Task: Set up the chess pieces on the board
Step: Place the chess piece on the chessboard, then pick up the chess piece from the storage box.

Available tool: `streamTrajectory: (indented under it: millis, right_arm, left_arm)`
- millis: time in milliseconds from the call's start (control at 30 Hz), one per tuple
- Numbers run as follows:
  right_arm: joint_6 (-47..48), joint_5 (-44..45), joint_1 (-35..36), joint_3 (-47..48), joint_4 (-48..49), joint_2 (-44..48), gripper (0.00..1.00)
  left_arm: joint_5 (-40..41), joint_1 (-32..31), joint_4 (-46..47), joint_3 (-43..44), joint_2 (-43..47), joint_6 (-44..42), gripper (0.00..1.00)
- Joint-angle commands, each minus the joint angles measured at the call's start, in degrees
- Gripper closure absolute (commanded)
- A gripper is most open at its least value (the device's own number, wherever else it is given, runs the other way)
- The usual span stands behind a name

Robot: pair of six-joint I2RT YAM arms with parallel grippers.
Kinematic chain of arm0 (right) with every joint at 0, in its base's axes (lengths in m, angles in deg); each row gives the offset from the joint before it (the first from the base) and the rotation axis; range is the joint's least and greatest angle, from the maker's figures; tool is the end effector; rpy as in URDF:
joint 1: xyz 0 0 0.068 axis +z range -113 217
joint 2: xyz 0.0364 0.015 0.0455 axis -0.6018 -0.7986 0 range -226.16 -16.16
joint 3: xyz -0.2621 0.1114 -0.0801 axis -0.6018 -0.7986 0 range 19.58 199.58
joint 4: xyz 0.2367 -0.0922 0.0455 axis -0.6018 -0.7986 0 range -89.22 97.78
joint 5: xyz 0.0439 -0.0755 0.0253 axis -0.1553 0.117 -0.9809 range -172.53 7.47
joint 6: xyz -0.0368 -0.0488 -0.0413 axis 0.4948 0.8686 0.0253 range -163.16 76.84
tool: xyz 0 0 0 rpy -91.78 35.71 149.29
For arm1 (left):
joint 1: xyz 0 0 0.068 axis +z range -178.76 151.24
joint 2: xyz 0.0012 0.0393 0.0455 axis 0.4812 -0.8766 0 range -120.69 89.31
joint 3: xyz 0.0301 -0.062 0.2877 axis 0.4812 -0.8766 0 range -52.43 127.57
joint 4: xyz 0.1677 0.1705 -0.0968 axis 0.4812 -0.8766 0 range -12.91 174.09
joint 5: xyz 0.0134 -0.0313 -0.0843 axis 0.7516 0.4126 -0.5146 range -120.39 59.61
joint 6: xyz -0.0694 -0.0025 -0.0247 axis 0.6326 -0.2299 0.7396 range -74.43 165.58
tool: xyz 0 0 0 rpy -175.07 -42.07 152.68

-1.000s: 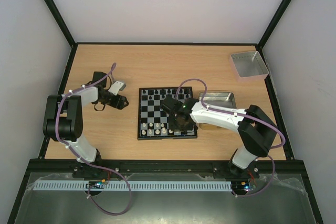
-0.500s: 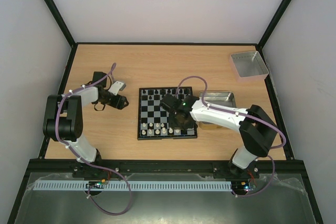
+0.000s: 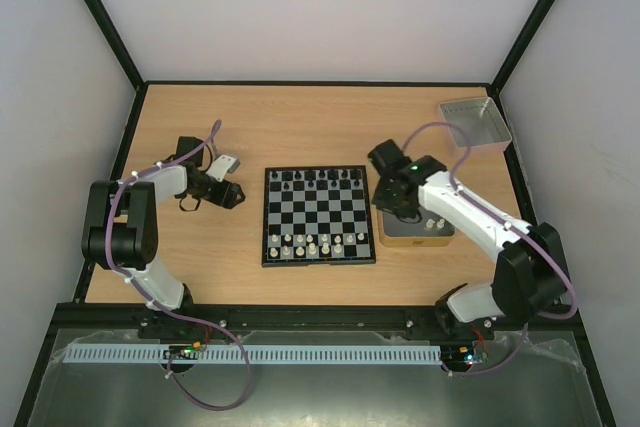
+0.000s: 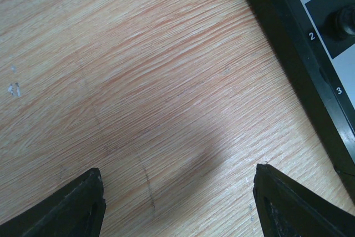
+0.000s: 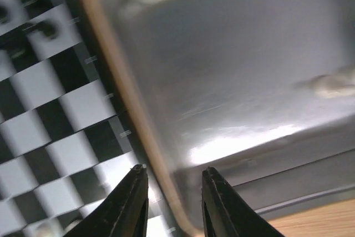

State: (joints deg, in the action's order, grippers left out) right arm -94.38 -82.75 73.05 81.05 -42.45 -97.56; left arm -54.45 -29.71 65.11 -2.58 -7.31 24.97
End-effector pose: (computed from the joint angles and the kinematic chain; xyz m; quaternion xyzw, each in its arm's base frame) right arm 0.2184 0.1593 0.2445 0.1297 0.9765 0.1201 0.1233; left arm 0.3153 -0.0304 0.1459 0.2218 0.9312 -0.1656 0.2372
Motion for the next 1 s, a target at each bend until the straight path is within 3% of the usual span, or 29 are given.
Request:
streamTrajectory:
  millis: [0,300,967]
  right_arm:
    - [6.03,1.91,-8.79,-4.64,-4.36,2.18,0.73]
    - [9.85,0.53,-21.8,-10.75,0.5,4.92,0.73]
    - [10.1,-1.89,-27.25,-14.88,7.21,2.02,0.73]
  left_arm:
    - [1.6,-0.04,-6.15,-2.47,-3.16,-0.01,0.26]
    - [1.63,-0.02,-6.11,-2.44,-3.14,0.03,0.26]
    - [1.63,-0.1,-6.16,-2.34,-3.25,0.03,0.26]
